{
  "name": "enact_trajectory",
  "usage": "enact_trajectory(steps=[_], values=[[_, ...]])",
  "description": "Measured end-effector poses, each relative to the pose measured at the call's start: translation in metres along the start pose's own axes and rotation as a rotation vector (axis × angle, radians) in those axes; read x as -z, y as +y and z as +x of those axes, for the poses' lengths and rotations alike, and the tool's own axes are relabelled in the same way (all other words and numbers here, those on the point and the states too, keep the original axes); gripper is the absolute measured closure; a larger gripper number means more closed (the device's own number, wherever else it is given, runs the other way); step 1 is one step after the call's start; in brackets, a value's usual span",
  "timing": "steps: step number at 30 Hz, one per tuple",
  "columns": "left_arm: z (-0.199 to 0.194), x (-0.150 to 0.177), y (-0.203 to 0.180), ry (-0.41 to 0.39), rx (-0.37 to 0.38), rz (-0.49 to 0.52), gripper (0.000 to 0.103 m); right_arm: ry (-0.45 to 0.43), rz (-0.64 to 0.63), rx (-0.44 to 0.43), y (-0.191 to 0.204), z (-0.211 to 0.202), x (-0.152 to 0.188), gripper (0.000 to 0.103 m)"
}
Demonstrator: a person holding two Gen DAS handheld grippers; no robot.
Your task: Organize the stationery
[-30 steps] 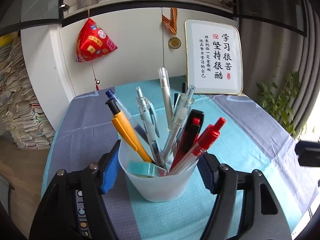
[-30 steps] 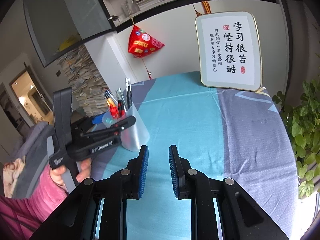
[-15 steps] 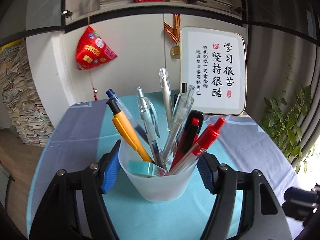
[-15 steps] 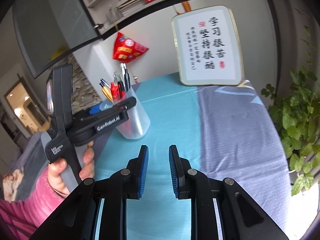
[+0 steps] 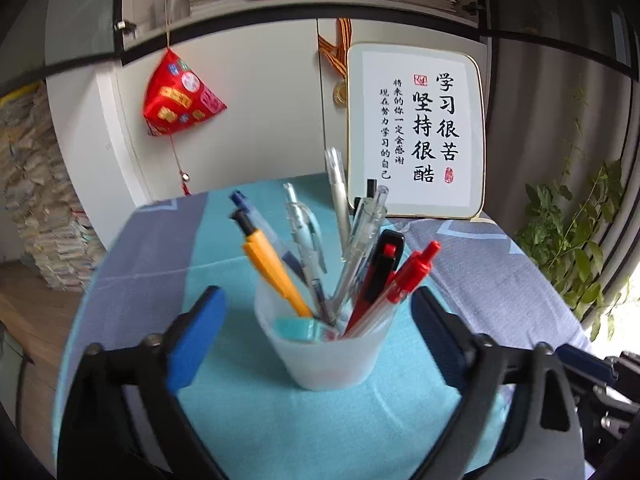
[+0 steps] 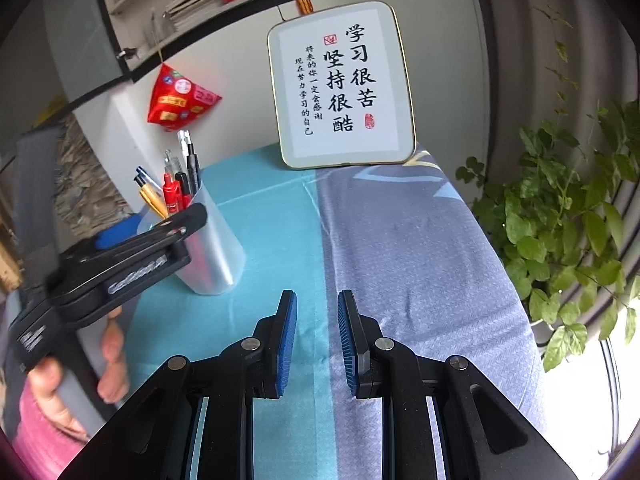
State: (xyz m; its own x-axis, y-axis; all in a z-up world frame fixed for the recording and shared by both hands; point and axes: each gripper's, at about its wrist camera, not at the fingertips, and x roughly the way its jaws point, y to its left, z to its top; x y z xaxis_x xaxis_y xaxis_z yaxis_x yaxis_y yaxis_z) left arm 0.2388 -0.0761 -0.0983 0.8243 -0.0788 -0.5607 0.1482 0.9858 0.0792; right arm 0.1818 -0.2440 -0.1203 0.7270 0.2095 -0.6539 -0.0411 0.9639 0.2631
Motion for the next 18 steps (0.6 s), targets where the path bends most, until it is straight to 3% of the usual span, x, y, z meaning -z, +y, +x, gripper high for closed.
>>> enact_trajectory(steps=[4,8,13,18], values=[[-0.025,0.004,0.008,0.007,-0.027,-0.001,0.003,-0.019,0.008,0.013,0.011,-0.013,-0.001,0.082],[-0.059,0.009,0.021,0.015,-0.011,-0.023,0.003,-0.044,0.006,0.061,0.029,-0.035,-0.002,0.07],[-0.114,0.015,0.033,-0.01,-0.01,-0.043,0.002,-0.073,-0.005,0.103,0.055,-0.069,0.001,0.066],[-0.16,0.023,0.043,-0.016,-0.021,-0.075,0.002,-0.136,0.016,0.139,0.069,-0.11,0.0,0.042]])
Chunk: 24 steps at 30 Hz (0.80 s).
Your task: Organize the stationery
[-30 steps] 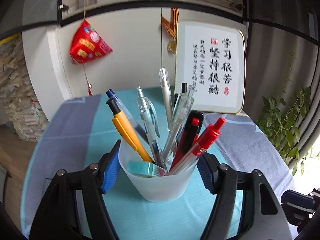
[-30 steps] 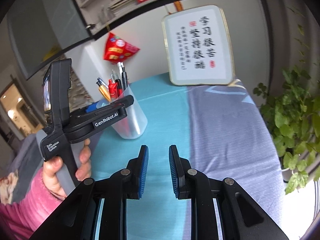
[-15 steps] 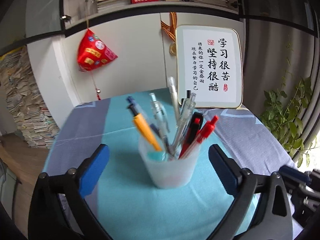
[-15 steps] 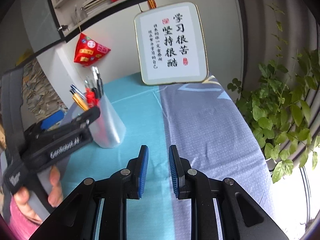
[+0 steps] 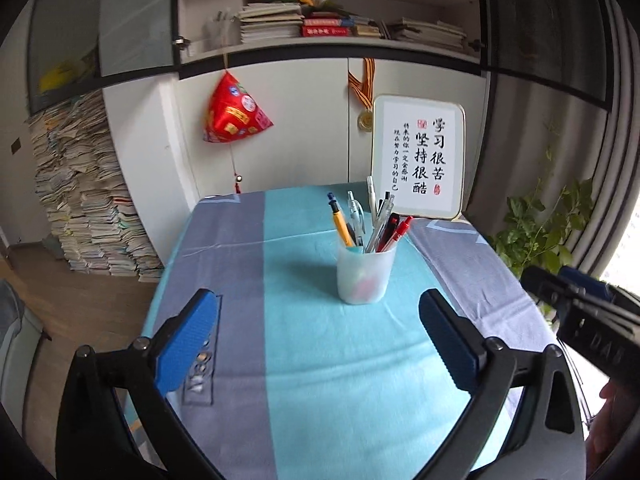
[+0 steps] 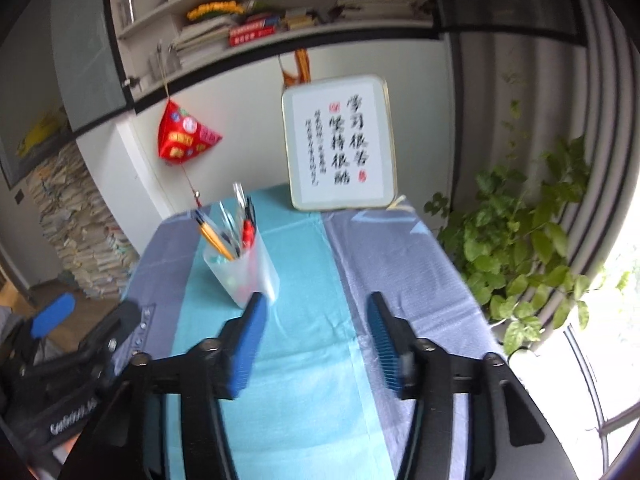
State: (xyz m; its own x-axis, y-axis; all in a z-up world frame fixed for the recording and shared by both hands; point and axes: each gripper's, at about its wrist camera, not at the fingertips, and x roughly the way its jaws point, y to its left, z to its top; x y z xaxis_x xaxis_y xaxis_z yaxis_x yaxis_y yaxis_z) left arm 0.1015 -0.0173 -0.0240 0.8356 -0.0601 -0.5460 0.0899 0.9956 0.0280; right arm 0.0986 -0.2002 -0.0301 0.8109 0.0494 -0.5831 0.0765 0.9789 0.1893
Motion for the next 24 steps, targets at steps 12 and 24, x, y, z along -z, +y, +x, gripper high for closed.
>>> enact_trajectory(steps=[12,24], values=[[-0.079,0.013,0.0,-0.068,0.004,-0.018,0.002,-0.068,-0.015,0.035,0.014,-0.078,0.004,0.026],[-0.127,0.016,-0.006,-0.159,0.016,0.011,0.002,-0.156,-0.034,0.053,0.022,-0.129,0.009,0.022]])
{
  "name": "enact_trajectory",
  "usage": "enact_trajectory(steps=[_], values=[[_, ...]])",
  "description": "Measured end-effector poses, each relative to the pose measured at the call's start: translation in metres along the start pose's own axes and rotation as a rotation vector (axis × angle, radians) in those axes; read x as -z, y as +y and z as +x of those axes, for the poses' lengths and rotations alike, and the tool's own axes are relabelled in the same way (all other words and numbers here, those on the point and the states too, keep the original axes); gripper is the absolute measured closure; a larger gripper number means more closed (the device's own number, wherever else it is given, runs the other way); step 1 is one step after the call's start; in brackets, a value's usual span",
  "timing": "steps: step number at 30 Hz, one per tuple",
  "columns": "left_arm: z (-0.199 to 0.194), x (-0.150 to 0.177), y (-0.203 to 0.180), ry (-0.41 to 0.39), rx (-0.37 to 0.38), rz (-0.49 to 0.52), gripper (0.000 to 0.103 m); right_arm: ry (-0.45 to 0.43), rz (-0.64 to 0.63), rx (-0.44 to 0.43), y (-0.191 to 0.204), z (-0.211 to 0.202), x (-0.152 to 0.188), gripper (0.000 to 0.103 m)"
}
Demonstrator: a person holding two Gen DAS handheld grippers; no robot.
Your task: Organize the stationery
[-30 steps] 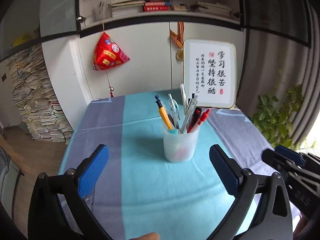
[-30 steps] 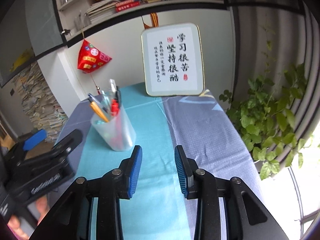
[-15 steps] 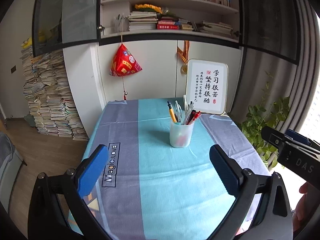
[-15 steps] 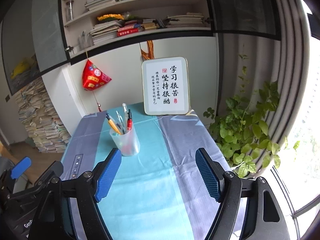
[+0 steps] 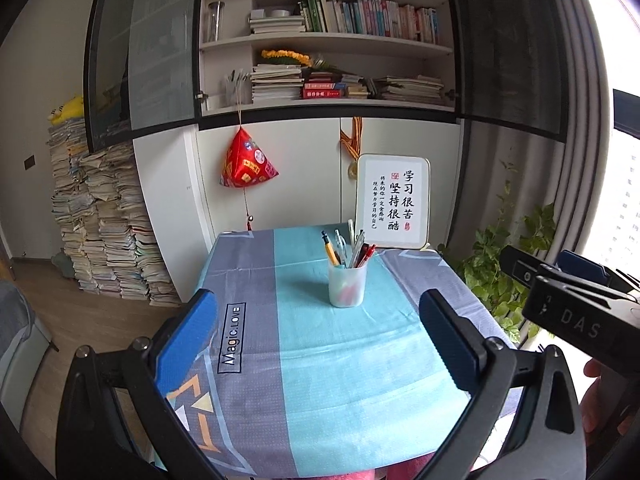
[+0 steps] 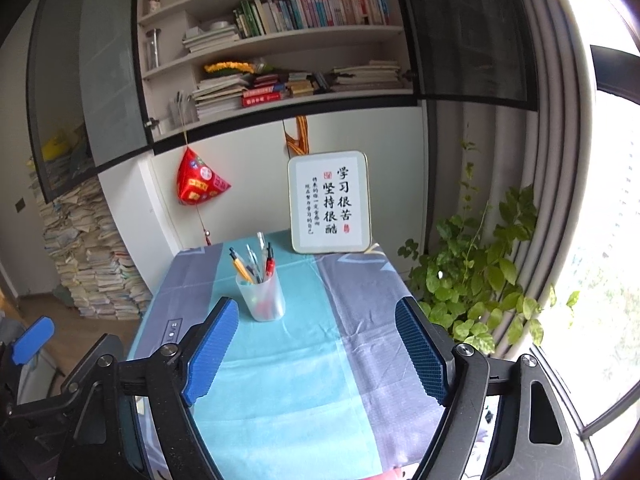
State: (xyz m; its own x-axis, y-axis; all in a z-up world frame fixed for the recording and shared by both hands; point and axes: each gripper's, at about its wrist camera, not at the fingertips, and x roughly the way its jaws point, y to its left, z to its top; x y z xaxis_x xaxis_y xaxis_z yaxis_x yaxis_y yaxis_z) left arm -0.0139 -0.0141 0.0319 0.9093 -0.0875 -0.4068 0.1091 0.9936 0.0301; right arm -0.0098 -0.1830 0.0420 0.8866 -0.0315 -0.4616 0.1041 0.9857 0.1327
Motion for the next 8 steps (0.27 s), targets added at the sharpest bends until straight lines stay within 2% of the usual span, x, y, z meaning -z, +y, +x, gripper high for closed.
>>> enact_trajectory(steps=[8], values=[[-0.0095,0.0008,-0.0024,-0.017,0.003,0.004,0.002,-0.004,-0.006,0.002,0.0032,-0.0057,0.001,0.022]])
